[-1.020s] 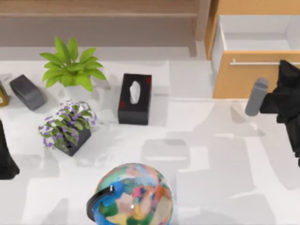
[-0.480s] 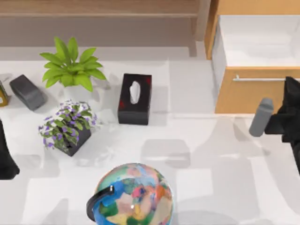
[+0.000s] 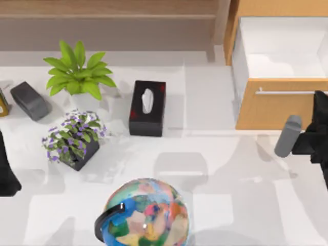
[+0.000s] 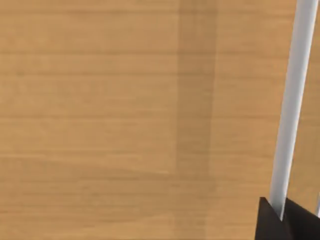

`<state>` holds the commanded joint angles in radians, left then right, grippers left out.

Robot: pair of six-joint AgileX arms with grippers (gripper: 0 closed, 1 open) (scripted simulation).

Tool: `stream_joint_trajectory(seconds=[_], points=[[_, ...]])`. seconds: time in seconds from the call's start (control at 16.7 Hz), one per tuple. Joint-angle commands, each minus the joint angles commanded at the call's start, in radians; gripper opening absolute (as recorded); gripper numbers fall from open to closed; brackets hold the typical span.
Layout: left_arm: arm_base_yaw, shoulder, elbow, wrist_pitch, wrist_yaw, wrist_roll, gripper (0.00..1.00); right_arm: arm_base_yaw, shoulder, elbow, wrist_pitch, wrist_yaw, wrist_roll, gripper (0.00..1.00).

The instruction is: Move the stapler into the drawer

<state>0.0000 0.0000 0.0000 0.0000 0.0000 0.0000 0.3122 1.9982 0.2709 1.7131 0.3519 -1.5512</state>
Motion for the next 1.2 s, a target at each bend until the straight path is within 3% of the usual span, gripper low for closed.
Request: stream_joint_trajectory(seconds=[0.72,1.2], points=[[0.0,0.0,0.0,0.0,0.0,0.0,1.0,0.0,0.0,0.0,0.0,0.0,0.0,0.98],[0.0,0.0,0.0,0.0,0.0,0.0,1.0,0.0,0.0,0.0,0.0,0.0,0.0,1.0]])
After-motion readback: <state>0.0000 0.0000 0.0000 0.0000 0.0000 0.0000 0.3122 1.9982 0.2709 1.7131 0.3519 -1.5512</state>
